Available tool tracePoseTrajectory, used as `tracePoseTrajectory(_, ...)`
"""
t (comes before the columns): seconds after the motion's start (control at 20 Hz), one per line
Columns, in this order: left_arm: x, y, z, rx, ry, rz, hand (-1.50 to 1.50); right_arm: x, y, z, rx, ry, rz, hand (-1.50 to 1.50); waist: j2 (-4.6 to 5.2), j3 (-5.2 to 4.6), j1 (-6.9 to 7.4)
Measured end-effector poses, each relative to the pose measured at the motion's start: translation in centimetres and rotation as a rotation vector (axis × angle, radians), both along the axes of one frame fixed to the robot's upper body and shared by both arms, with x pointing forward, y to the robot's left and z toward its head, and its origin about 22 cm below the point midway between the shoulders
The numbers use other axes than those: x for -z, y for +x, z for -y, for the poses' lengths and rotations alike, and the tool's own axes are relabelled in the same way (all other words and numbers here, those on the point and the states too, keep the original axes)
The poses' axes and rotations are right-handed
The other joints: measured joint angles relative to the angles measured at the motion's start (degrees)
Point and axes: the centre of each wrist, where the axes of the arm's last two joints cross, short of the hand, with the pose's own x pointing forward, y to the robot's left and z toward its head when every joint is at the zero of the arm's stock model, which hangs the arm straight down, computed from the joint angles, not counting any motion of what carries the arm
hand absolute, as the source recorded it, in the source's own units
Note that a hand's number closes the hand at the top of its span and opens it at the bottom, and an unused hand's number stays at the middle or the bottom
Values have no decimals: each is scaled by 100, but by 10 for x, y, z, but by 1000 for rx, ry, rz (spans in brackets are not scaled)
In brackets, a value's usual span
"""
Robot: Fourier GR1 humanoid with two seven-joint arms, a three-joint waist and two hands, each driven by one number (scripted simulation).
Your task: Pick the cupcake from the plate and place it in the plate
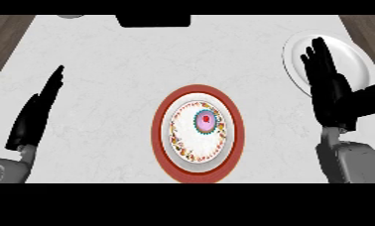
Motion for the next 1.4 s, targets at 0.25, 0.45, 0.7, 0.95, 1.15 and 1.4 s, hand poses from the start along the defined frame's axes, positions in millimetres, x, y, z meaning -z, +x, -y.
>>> tracePoseTrajectory(0.25, 30, -9, 28, -3, -180, -90, 0, -39, 28, -11, -152, -39, 132, 150, -25, -69, 107)
tracePoseTrajectory(0.45, 48, -18, 57, 21, -366, -169, 0, -58, 41, 1, -132, -317, 200, -150, -18, -132, 176)
tracePoseTrajectory(0.7, 59, -28, 72, 30, -490, -206, 0, -15, 43, -6, -62, -297, 286, -150, -45, -102, 99)
tracePoseTrajectory(0.95, 65, -29, 77, 28, -535, -222, 0, 3, 44, 7, -126, -300, 326, -150, -65, -94, 32)
tracePoseTrajectory(1.15, 69, -30, 78, 22, -542, -230, 0, -19, 42, 14, -221, -431, 272, -150, -85, -99, -15)
tracePoseTrajectory(1.4, 72, -32, 81, 24, -541, -229, 0, -41, 39, 3, -397, -660, 129, -150, -101, -105, -20)
